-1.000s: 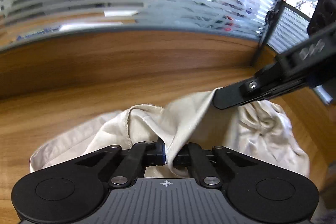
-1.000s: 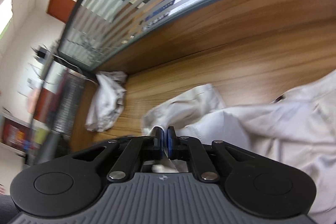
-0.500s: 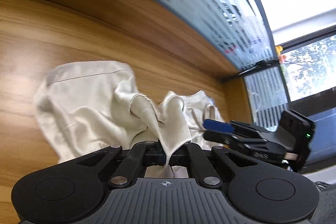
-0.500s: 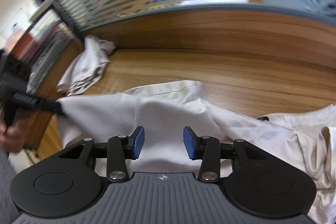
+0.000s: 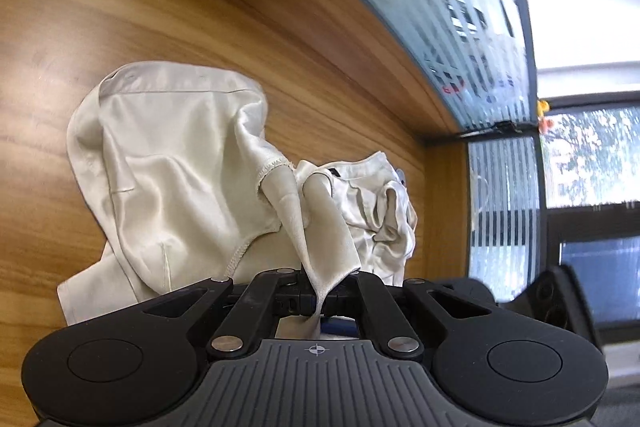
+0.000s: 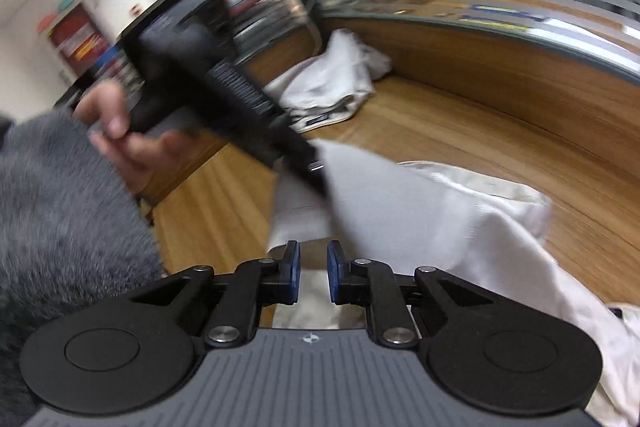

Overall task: Fold clothes
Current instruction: 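Grasp the shirt with the left tool while the right tool lifts its fabric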

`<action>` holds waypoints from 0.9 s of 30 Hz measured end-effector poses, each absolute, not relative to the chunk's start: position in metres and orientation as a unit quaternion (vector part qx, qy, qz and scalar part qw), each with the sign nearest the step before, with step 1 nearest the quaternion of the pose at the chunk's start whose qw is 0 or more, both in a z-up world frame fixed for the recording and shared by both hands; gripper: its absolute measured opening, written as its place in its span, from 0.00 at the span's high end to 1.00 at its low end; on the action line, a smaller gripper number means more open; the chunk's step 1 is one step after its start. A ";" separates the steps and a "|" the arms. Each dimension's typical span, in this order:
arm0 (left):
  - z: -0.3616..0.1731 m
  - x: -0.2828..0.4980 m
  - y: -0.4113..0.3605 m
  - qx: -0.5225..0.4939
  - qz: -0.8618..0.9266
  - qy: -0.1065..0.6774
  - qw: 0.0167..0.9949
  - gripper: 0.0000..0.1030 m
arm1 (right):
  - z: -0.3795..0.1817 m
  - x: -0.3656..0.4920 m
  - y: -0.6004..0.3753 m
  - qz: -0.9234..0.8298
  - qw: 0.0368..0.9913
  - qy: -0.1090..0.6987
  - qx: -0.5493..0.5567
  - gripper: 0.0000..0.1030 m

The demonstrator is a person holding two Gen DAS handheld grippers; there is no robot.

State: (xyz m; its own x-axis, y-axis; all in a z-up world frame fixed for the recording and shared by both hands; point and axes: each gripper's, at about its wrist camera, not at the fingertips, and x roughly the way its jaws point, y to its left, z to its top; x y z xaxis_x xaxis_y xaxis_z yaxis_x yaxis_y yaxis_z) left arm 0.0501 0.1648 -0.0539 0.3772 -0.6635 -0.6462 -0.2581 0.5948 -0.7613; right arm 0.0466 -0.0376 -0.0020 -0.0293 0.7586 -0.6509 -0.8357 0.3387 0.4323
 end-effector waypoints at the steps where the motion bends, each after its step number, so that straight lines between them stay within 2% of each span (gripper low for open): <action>1: -0.055 0.051 0.166 -0.432 -0.139 0.541 0.708 0.97 | -0.004 0.044 -0.033 0.575 0.694 0.430 -0.054 0.69; 2: -0.056 0.051 0.168 -0.437 -0.137 0.541 0.705 0.97 | -0.005 0.042 -0.030 0.574 0.695 0.427 -0.063 0.62; 4: -0.057 0.052 0.170 -0.445 -0.134 0.541 0.701 0.97 | -0.009 0.037 -0.024 0.572 0.699 0.420 -0.082 0.57; 9: -0.057 0.056 0.169 -0.443 -0.136 0.541 0.702 0.97 | -0.021 0.029 -0.011 0.557 0.717 0.400 -0.128 0.60; 10: -0.057 0.057 0.168 -0.441 -0.137 0.541 0.703 0.97 | -0.022 0.028 -0.008 0.550 0.723 0.395 -0.138 0.64; 12: -0.056 0.058 0.167 -0.433 -0.139 0.540 0.708 0.97 | -0.025 0.026 -0.005 0.540 0.732 0.385 -0.153 0.81; 13: -0.056 0.059 0.166 -0.429 -0.139 0.539 0.711 0.95 | -0.026 0.025 -0.004 0.540 0.733 0.384 -0.155 0.93; 14: -0.054 0.059 0.166 -0.420 -0.139 0.537 0.718 0.93 | -0.026 0.026 -0.005 0.538 0.735 0.383 -0.156 0.99; 15: -0.051 0.059 0.166 -0.412 -0.139 0.533 0.726 0.92 | -0.025 0.026 -0.006 0.535 0.737 0.382 -0.157 0.99; 16: -0.047 0.057 0.166 -0.401 -0.140 0.525 0.737 0.83 | -0.024 0.027 -0.009 0.533 0.739 0.382 -0.155 0.99; 17: -0.042 0.056 0.166 -0.390 -0.141 0.518 0.748 0.68 | -0.022 0.030 -0.013 0.531 0.741 0.384 -0.147 0.99; 19: -0.033 0.053 0.167 -0.369 -0.144 0.501 0.770 0.48 | -0.018 0.038 -0.023 0.528 0.744 0.390 -0.124 0.99; 22: -0.017 0.044 0.170 -0.349 -0.154 0.463 0.800 0.44 | -0.010 0.056 -0.040 0.517 0.751 0.405 -0.074 0.99; 27: 0.004 0.029 0.153 -0.250 -0.163 0.443 0.845 0.44 | 0.009 0.095 -0.070 0.490 0.767 0.412 0.031 0.99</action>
State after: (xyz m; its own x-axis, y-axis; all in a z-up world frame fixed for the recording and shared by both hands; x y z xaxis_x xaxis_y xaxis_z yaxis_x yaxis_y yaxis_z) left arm 0.0286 0.1535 0.0042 0.5539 -0.4974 -0.6676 0.0542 0.8217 -0.5673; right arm 0.0947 -0.0702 0.0089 0.1796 0.7773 -0.6030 -0.7267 0.5180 0.4513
